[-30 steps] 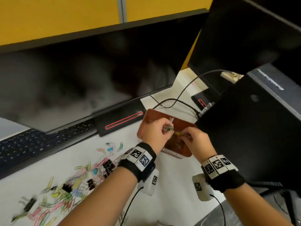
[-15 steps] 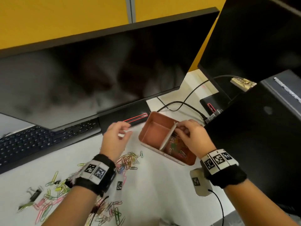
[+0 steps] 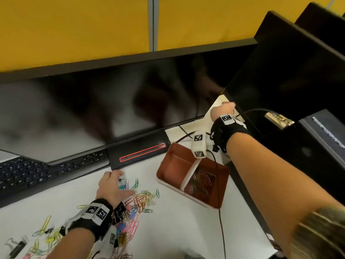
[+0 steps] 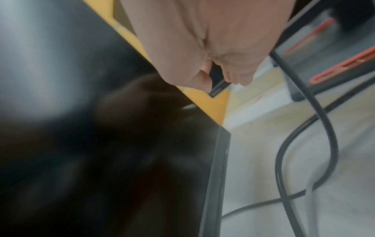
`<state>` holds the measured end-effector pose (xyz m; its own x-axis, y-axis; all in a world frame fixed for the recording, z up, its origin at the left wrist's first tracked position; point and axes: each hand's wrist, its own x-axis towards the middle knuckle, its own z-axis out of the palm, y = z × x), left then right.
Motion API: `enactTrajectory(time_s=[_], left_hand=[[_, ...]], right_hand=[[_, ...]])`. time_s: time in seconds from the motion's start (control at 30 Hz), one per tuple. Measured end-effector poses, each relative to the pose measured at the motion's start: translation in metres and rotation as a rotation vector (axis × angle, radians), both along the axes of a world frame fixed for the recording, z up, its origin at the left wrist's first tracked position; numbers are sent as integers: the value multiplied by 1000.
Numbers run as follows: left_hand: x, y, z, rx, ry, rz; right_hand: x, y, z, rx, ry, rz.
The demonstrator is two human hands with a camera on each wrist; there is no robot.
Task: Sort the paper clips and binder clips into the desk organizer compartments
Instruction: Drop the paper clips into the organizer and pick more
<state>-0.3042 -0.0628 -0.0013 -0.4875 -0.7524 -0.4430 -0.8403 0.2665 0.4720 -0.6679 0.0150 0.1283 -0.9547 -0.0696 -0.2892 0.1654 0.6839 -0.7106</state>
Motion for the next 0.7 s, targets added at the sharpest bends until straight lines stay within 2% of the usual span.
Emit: enactTrajectory(time_s=[0.07, 0.17, 0.33, 0.47, 0.5, 0.63, 0.7], left_hand=[[-1, -4, -5, 8, 8, -23], [0, -10, -9, 35, 63, -74], [5, -15, -14, 52, 138, -153], [5, -17, -15, 78, 149, -128], [5, -17, -15, 77, 144, -118], [5, -21, -17, 61, 117, -125], [5, -22, -19, 52, 106, -134]], right_hand=[[-13, 4, -8, 71, 13, -6], [-29, 9, -23, 240, -3, 157], [-41, 8, -29, 689, 9, 397], [-71, 5, -52, 785, 26, 465], [-73, 7, -58, 870, 32, 517], [-100, 16, -88, 899, 45, 584], [-108, 14, -94, 973, -9, 607]])
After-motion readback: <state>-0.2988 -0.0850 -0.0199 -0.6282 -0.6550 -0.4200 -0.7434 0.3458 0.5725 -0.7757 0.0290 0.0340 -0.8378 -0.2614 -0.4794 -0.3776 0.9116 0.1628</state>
